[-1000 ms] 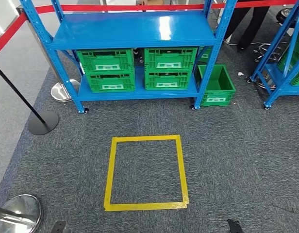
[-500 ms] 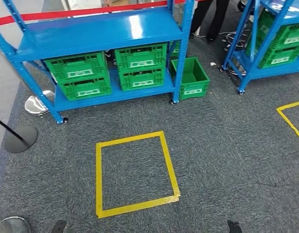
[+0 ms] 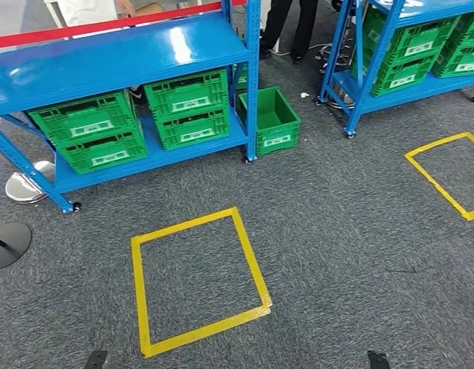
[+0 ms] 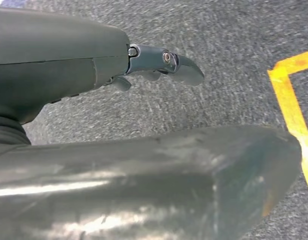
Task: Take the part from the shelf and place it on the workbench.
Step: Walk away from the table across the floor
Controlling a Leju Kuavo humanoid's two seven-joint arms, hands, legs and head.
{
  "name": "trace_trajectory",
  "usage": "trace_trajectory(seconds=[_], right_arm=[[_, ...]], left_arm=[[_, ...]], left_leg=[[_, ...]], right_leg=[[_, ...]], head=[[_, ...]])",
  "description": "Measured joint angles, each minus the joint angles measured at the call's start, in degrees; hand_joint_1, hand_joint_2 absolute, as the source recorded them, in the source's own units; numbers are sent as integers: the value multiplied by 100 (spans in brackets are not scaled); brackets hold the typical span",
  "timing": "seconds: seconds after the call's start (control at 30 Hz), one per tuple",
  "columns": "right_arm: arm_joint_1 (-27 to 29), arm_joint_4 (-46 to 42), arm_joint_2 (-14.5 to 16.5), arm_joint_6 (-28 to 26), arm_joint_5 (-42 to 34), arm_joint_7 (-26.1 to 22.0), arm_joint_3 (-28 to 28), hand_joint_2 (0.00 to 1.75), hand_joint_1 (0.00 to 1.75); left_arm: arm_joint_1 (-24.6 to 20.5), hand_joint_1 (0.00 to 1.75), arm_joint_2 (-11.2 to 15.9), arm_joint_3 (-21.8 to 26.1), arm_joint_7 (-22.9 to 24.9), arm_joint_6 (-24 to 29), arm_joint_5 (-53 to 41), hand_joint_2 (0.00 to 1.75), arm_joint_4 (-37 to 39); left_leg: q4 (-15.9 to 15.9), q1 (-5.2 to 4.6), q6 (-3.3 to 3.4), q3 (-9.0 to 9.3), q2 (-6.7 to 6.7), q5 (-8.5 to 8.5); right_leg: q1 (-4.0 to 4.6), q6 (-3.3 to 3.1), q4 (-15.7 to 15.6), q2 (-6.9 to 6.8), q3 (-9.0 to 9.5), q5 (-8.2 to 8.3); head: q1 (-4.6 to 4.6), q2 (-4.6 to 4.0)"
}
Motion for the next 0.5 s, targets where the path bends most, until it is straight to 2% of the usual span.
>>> trace_trajectory(seconds=[0.17, 0.27, 0.3, 0.5], right_arm=[[4, 2, 1, 3, 3, 19, 0, 0, 0], [12, 2, 12, 32, 27, 59, 0, 131, 0], [10, 2, 15, 53, 39, 72, 0, 175, 0], [18, 5, 13, 505, 17, 255, 42, 175, 0]], left_arm=[[-12, 0, -4, -1, 6, -7, 3, 175, 1], [-8, 0, -4, -1, 119, -84, 27, 175, 2], [-8, 0, -1, -1, 170, -128, 30, 175, 2], [1, 0, 17, -70, 254, -354, -29, 175, 2]], left_leg=[[-161, 8, 27, 36, -5, -2], [-198, -16, 87, 18, -10, 25], [-197, -21, 102, 12, -10, 30], [-196, -32, 121, 6, -10, 31]], right_leg=[[27, 5, 19, 7, -35, -3], [15, 41, -65, -9, -26, 57], [9, 71, -81, -11, -19, 70], [-4, 112, -89, -10, -24, 80]], head=[[-6, 0], [13, 0], [13, 0], [10, 0]])
